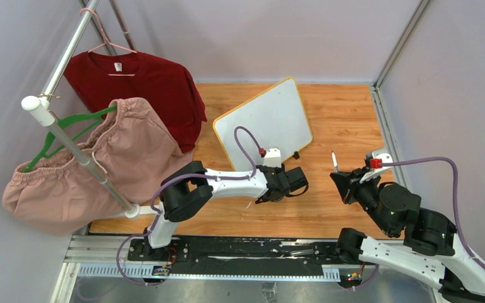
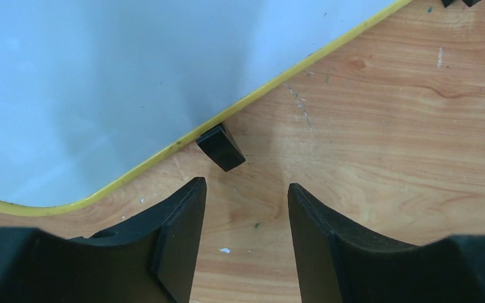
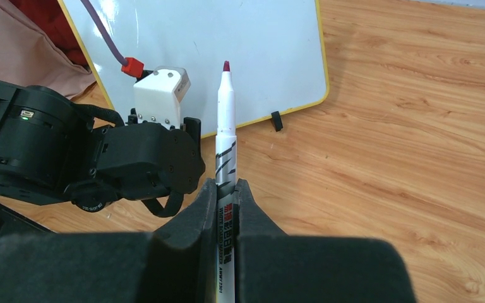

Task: Write a sentence on the whiteboard
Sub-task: Adjust the whiteboard stand at the center of the board.

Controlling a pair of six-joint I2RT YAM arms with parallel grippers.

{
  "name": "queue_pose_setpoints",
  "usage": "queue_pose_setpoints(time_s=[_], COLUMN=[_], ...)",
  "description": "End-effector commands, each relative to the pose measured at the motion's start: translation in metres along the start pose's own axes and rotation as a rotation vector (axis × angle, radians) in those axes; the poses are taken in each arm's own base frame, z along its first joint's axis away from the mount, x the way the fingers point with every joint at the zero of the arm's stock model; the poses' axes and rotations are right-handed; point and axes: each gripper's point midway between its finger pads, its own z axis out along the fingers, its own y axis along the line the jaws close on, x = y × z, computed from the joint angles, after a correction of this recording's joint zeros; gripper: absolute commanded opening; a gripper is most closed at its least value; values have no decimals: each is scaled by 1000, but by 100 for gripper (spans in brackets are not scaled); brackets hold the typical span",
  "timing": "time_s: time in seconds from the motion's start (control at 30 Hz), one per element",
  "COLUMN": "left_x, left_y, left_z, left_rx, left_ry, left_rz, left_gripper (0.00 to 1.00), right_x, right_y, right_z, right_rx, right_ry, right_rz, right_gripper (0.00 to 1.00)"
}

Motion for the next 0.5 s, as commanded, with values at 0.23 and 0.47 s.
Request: queue_pose_setpoints(time_s=[0.23,0.47], left_x=[-14,-19], left_y=[14,25], left_z=[19,28], left_rx=[-83,-101], left_ry=[-56,-68], left_rz=[-14,-7], left_gripper=[53,49], right_x=[-9,-8], right_y=[-10,-12], right_z=[-10,-10], right_rx=[13,17], right_ry=[-32,-30], right_rz=[7,6], right_gripper=[0,0])
